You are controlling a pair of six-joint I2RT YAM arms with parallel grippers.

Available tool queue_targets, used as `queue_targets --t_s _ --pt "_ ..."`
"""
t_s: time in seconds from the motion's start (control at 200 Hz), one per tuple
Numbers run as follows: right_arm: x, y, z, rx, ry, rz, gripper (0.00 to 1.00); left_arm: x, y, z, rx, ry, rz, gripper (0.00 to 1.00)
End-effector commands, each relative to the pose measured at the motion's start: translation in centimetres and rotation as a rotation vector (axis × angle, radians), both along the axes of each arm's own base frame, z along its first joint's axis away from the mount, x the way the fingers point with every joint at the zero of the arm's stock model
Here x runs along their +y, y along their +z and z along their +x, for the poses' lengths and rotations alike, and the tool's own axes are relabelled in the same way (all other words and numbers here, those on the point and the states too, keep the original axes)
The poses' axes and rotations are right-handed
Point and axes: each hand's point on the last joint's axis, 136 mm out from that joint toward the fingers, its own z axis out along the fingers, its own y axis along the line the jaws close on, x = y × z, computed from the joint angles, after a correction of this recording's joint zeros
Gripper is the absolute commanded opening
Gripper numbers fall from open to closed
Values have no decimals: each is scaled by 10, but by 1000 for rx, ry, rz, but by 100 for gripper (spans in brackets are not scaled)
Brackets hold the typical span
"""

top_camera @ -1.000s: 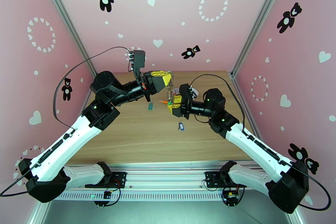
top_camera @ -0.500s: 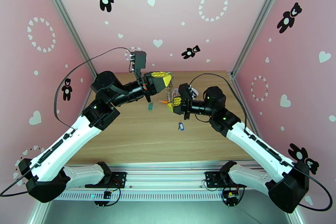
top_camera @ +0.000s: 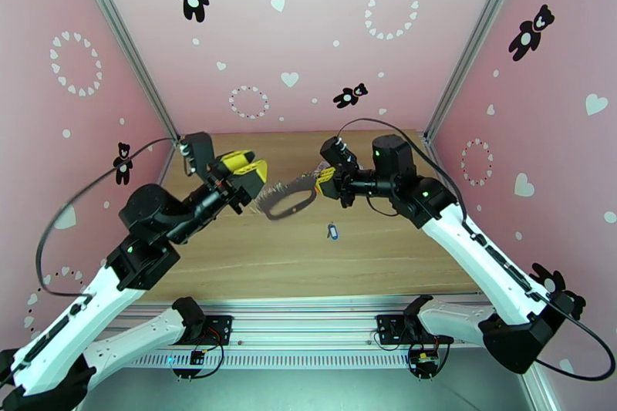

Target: Remove the keys from the keyring

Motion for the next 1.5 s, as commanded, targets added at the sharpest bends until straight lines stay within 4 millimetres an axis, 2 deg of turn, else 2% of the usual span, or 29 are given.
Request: queue_targets --t_s 0.0,0.04,0.09,0.24,0.33,0.465,0.536,0.696,0.891,1.006,1.141,1.276,1.406,1.491 --pt "-12 -23 -7 84 -10 -171 0 44 -40 17 112 244 38 55" --pt "-12 -25 -8 97 -5 -206 0 45 -50 17 124 247 53 57" --pt "-12 -29 -9 107 -9 -253 0 36 -59 16 125 206 81 58" --pt "-16 -40 -17 125 14 -358 2 -18 -84 17 99 -24 240 58" --pt "-15 -38 -26 110 61 -370 4 -46 -91 17 43 -142 300 57" --pt "-12 -35 -40 49 160 -379 5 -83 -97 -2 -84 -377 349 52" --pt "-12 -35 -44 25 184 -390 6 -97 -103 -10 -107 -477 371 48" --pt "-8 -25 -57 -66 259 -362 8 -113 -104 -7 -140 -544 346 44" --pt "-5 -15 -54 -126 258 -345 9 -128 -107 -17 -170 -667 335 38" --pt "-5 -14 -54 -130 267 -349 9 -130 -108 -10 -158 -644 353 32" --pt "-6 -13 -54 -136 272 -354 9 -131 -99 -21 -191 -701 325 29" --pt "-6 -11 -53 -144 269 -356 9 -135 -103 -21 -164 -733 343 22" --pt "-6 -10 -55 -140 277 -359 10 -137 -101 -23 -169 -754 341 20" --pt "-8 -12 -54 -147 275 -372 10 -139 -100 -24 -167 -772 345 10"
